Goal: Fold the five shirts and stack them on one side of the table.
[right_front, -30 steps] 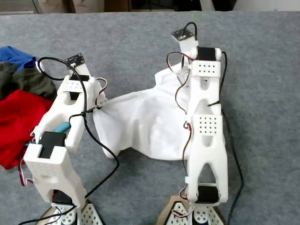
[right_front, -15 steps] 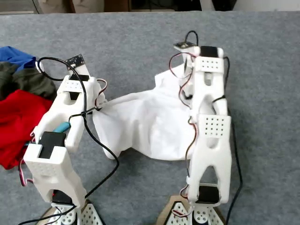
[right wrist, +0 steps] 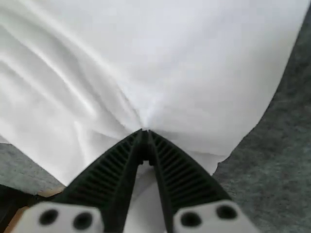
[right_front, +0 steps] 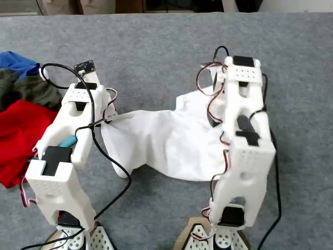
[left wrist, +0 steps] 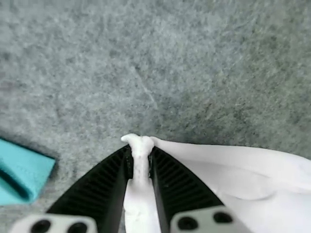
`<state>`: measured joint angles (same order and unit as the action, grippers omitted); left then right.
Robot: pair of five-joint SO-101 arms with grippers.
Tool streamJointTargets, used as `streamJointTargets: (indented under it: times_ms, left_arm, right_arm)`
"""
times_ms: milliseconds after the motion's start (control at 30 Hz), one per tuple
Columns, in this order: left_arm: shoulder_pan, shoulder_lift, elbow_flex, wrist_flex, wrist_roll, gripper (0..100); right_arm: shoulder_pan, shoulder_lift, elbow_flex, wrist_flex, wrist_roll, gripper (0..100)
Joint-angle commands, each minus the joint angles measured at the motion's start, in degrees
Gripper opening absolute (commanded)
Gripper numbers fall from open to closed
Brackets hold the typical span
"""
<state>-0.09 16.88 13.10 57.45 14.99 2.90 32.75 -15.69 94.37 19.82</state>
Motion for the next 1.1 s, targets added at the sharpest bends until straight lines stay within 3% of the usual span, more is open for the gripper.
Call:
streamJointTargets:
  times_ms: [0, 200, 367, 833, 1067]
  left_arm:
    - [-0.8, -0.3, -1.9, 0.8, -1.7, 2]
    - [-0.8, -0.3, -3.2, 3.0, -4.3, 2]
    - [-0.8, -0.3, -3.2, 3.0, -4.3, 2]
    - [-0.8, -0.3, -3.0, 2.8, -4.1, 2]
    - [-0.8, -0.3, -3.0, 2.7, -4.0, 2]
  right_arm:
    - [1.2, -11.1, 5.7, -5.3, 0.5, 0.5]
    - [2.3, -13.1, -0.7, -7.4, 0.0, 1.9]
    - [2.3, -6.6, -13.8, -7.1, -5.2, 18.3]
    - [-1.7, 36.9, -67.6, 6.2, -9.6, 18.1]
    - [-4.4, 42.8, -75.7, 5.7, -9.6, 18.1]
